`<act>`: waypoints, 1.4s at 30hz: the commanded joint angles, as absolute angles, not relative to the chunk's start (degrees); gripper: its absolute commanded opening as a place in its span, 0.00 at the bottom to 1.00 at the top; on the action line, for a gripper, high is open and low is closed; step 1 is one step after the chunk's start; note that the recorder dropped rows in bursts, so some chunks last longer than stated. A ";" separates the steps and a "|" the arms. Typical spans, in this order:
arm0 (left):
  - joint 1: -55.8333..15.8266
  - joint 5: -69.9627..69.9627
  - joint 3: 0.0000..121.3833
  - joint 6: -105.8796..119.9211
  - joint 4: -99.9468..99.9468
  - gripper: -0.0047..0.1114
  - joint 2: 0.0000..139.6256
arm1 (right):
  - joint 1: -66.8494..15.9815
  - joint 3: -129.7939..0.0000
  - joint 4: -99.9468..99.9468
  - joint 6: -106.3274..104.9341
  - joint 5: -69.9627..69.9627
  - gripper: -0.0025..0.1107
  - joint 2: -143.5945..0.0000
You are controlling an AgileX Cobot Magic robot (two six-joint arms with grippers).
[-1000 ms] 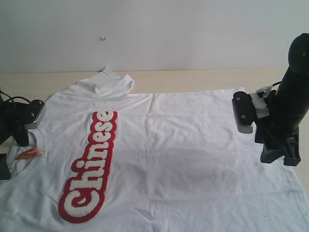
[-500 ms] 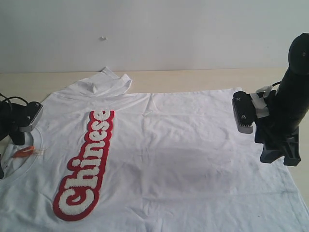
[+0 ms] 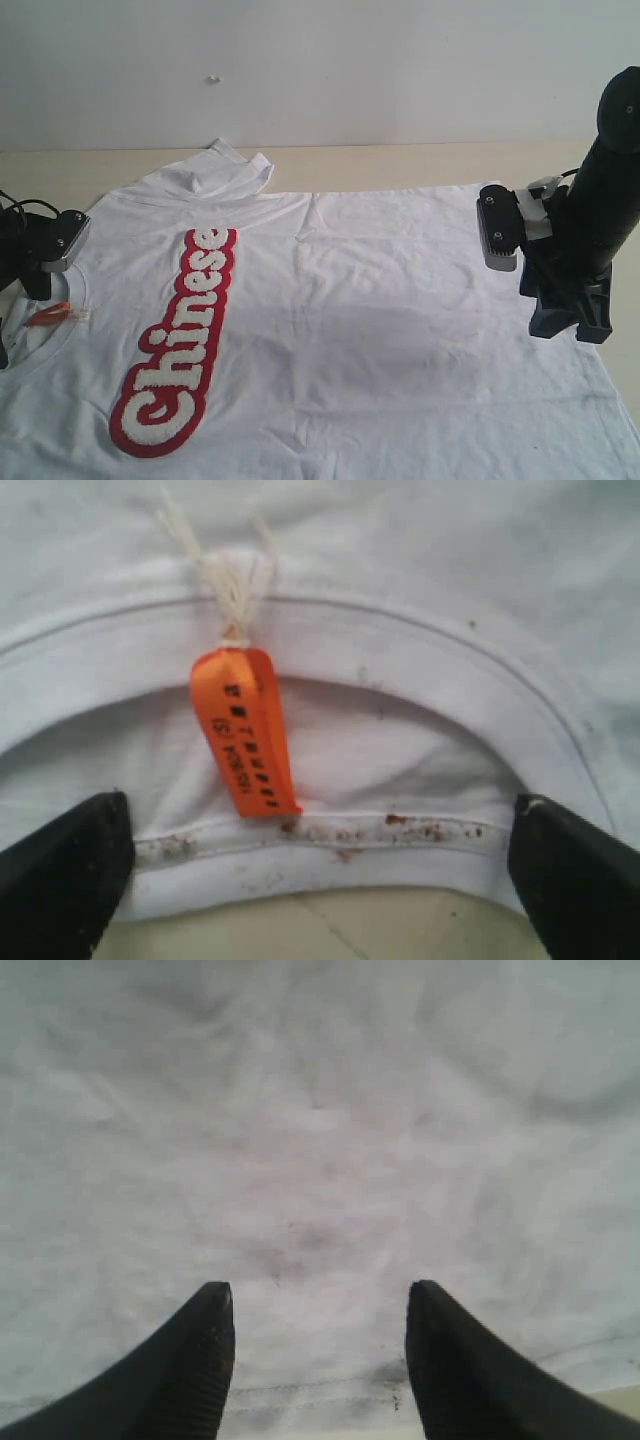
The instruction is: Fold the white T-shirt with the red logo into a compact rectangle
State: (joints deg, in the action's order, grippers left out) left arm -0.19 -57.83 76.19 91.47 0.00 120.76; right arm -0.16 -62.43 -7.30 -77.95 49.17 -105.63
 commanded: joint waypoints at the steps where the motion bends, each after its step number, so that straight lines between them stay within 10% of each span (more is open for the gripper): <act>1: 0.17 -58.63 75.51 91.15 -0.63 0.89 123.18 | -0.29 -62.87 -7.90 -77.99 49.15 0.48 -105.57; 34: 0.17 -58.76 75.51 91.25 -0.63 0.89 123.18 | -0.29 -62.87 -9.47 -71.88 46.98 0.48 -106.25; 38: 0.17 -58.76 75.51 91.25 -0.63 0.89 123.18 | -0.29 -62.87 -6.07 -71.48 45.42 0.61 -106.25; 42: 0.17 -58.40 75.51 91.25 -0.63 0.89 123.18 | -0.29 -62.87 -5.77 -70.54 42.98 0.95 -106.25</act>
